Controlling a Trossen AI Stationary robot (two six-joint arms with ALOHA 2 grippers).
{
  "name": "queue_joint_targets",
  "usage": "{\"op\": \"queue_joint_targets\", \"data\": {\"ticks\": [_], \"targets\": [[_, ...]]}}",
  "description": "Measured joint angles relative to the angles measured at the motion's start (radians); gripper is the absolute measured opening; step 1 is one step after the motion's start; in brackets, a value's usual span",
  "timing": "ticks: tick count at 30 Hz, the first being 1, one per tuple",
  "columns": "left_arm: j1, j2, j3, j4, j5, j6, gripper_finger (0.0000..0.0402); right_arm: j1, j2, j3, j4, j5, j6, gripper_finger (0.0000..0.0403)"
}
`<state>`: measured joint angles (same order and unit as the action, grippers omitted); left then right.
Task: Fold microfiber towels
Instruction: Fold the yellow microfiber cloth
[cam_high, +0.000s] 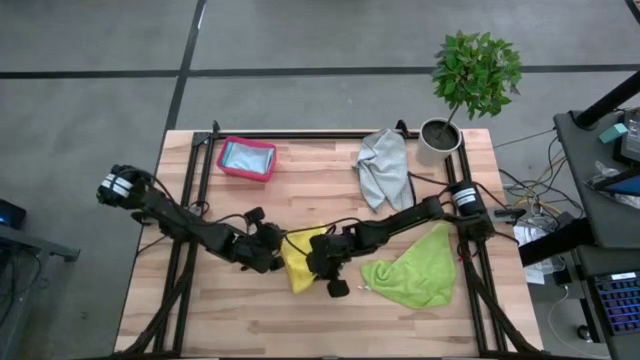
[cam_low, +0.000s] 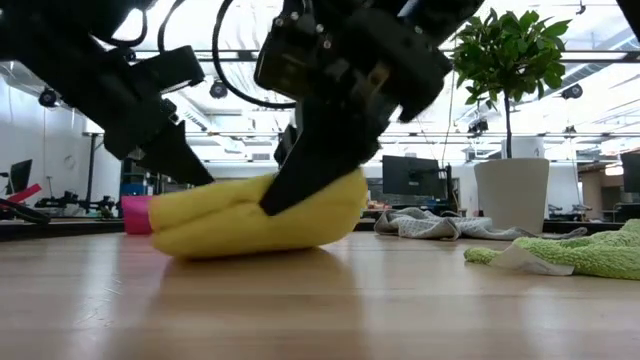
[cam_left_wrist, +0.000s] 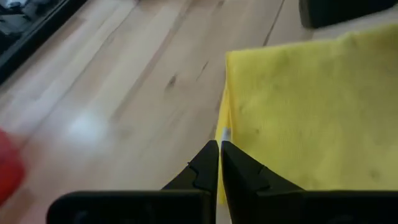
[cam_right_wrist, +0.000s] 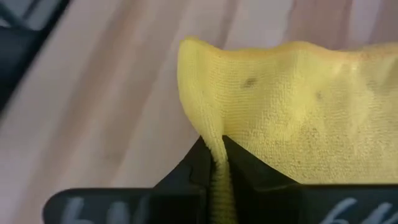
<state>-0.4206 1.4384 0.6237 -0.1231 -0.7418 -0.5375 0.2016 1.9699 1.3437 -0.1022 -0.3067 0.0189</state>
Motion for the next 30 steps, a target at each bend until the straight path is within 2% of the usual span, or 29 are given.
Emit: {"op": "queue_joint_targets", "data": {"ticks": [5,11,17,30], "targets": [[-0.002,0.033,-0.071,0.210,0.027,0.021,0.0005,0.001,-0.021,0.005,-0.004,-0.115,0.065,0.0013],[-0.005,0.124,-0.080,0.342,0.063,0.030,0.0005,-0.017,-0.033,0.010,0.003,-0.131,0.146,0.0013],[-0.008,0.205,-0.081,0.393,0.182,0.024,0.0005,-0.058,-0.036,0.010,0.007,-0.146,0.186,0.0013],[-0.007,0.235,-0.077,0.430,0.208,0.052,0.0005,-0.174,-0.036,0.010,0.016,-0.146,0.169,0.0013]]}}
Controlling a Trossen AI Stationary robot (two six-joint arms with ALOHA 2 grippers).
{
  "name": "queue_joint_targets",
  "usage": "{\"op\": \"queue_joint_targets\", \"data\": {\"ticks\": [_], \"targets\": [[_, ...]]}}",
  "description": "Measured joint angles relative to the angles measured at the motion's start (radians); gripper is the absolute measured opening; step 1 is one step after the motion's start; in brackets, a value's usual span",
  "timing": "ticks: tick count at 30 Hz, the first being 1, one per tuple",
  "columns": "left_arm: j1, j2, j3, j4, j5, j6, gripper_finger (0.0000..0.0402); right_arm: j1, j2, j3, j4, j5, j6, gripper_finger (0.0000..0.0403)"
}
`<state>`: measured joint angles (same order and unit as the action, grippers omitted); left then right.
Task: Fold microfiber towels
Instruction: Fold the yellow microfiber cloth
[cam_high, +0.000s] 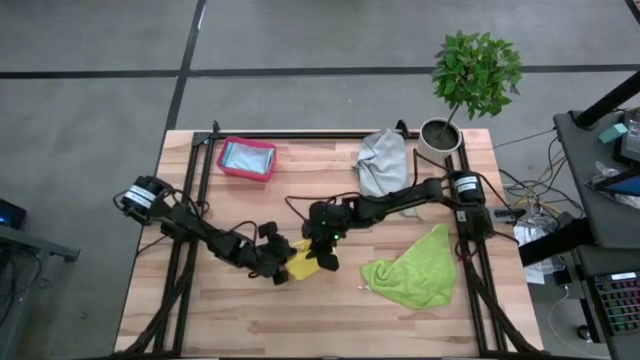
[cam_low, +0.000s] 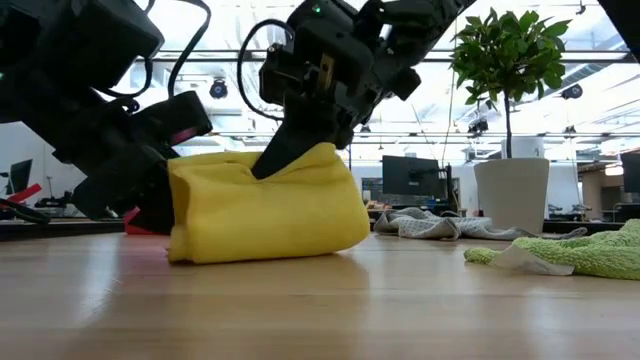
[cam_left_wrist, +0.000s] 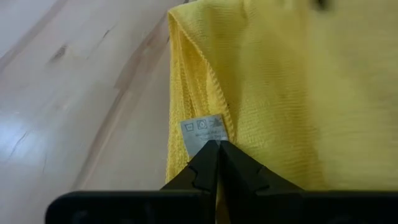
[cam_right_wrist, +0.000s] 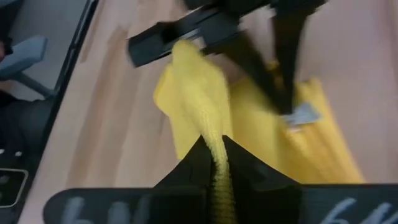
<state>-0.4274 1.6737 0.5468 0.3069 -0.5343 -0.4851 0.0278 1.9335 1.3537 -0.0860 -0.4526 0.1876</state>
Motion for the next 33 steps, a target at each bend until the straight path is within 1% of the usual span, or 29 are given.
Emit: {"op": "queue_joint_targets", "data": {"ticks": [10,23,27,33], "targets": [[0.000,0.000,-0.001,0.014,0.010,0.004,0.0005,-0.033,0.001,0.000,0.020,0.027,-0.055,0.0013],[0.000,-0.001,-0.001,0.017,0.012,0.004,0.0009,-0.037,0.066,0.001,0.062,0.071,-0.085,0.0013],[0.000,-0.018,-0.001,0.005,0.026,0.029,0.0040,-0.038,0.081,0.001,0.059,0.074,-0.085,0.0013],[-0.001,-0.079,-0.002,-0.092,0.029,0.022,0.0103,-0.037,0.084,0.001,0.062,0.098,-0.094,0.0013]]}}
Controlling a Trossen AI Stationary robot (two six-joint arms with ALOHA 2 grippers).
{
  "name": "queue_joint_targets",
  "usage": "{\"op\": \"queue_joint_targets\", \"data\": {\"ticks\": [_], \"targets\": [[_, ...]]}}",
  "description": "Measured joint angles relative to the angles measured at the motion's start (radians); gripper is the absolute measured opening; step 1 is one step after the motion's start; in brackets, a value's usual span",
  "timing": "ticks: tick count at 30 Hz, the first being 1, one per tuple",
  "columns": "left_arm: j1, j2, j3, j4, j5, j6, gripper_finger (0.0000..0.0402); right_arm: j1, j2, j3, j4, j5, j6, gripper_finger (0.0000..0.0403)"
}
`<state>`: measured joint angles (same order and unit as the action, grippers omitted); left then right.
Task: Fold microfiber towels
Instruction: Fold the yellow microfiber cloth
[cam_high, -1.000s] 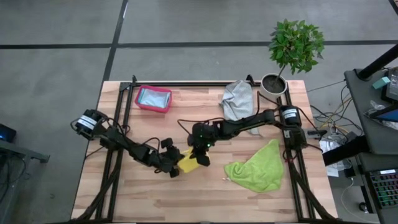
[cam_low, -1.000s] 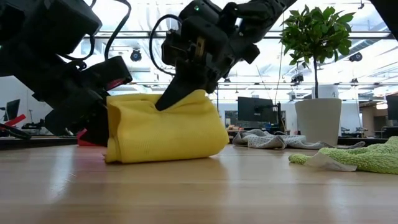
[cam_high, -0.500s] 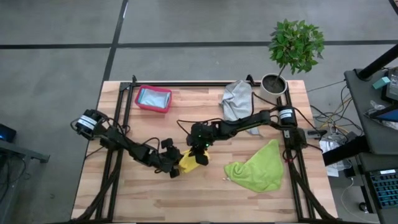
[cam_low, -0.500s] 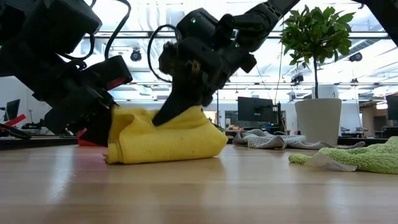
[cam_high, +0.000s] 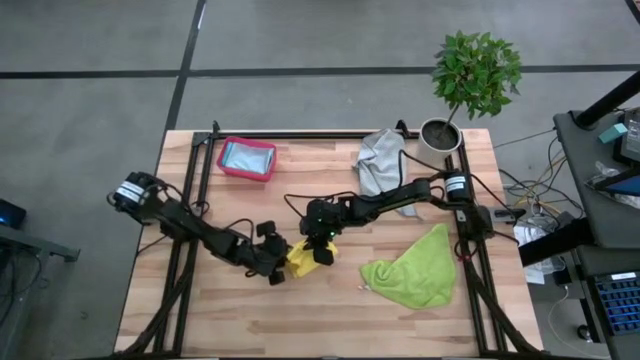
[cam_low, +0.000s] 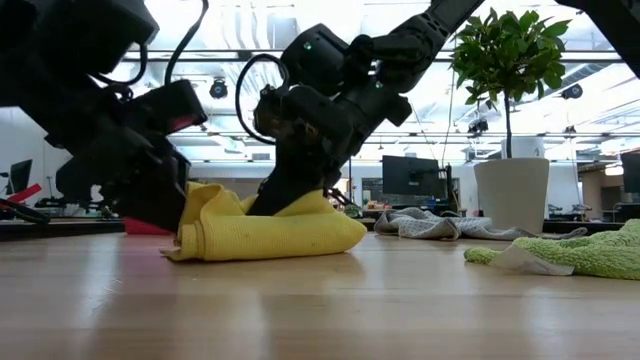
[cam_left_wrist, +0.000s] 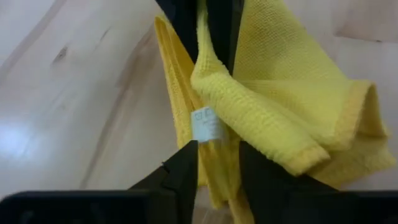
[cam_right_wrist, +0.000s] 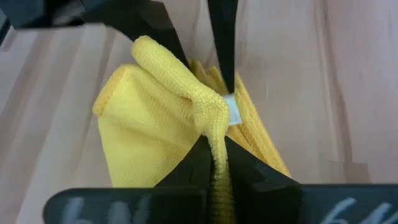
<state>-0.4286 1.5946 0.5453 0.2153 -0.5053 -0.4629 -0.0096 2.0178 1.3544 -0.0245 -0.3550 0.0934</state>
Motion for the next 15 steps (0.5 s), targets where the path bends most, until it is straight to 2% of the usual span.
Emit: {"op": "queue_joint_targets", "data": {"ticks": [7,15], "targets": [[0.000,-0.132,0.000,-0.153,0.013,-0.001,0.0134,0.000,0.000,0.000,0.000,0.000,0.002,0.0022],[0.000,-0.289,0.000,-0.235,0.045,-0.001,0.0134,-0.003,0.000,0.002,-0.001,0.000,0.046,0.0099]]}}
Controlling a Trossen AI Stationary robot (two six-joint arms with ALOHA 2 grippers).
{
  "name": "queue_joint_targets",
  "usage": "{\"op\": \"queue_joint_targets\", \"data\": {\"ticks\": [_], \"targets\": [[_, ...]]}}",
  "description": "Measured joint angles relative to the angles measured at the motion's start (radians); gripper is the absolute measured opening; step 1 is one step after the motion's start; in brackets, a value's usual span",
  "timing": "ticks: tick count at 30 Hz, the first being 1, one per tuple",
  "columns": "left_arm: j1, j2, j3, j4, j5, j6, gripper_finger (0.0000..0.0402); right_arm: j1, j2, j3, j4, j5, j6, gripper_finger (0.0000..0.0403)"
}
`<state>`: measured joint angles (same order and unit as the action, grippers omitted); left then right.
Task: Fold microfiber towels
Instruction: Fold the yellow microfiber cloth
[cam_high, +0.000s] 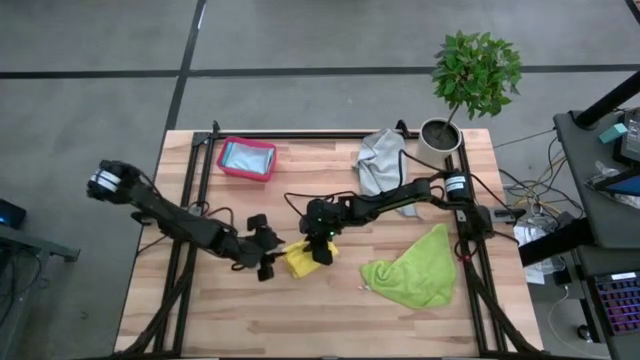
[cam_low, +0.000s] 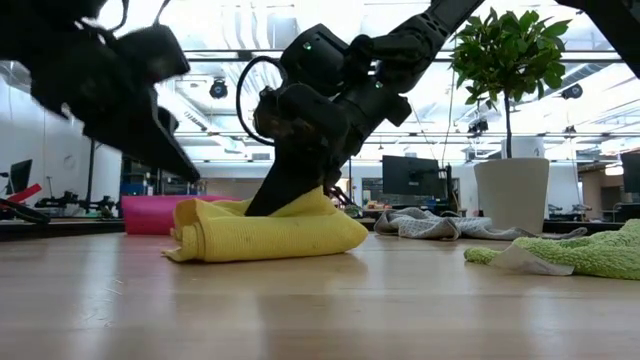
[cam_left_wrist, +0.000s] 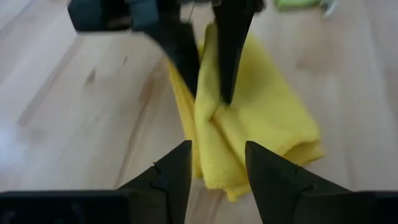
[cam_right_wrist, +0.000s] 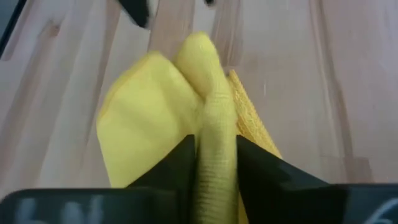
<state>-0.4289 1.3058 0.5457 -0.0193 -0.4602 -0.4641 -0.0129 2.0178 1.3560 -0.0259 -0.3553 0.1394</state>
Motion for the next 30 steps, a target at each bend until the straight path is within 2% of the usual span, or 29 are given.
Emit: {"op": "queue_joint_targets", "data": {"ticks": [5,8,15,22,30], "targets": [[-0.004,-0.077,0.000,0.000,0.002,0.000,0.0134,-0.008,-0.001,0.020,-0.010,-0.002,0.018,0.0133],[-0.004,-0.083,0.000,0.022,0.001,-0.001,0.0134,-0.013,-0.001,0.030,-0.030,-0.002,0.018,0.0143],[-0.003,0.078,0.000,0.135,-0.034,-0.002,0.0134,-0.037,-0.008,0.048,-0.050,-0.003,0.006,0.0139],[0.009,0.257,0.007,0.144,-0.050,-0.129,0.0134,-0.058,-0.036,0.083,-0.160,-0.003,-0.055,0.0127],[0.011,0.302,0.019,0.152,-0.057,-0.157,0.0134,-0.042,-0.116,0.082,-0.271,-0.004,-0.240,0.0127]]}}
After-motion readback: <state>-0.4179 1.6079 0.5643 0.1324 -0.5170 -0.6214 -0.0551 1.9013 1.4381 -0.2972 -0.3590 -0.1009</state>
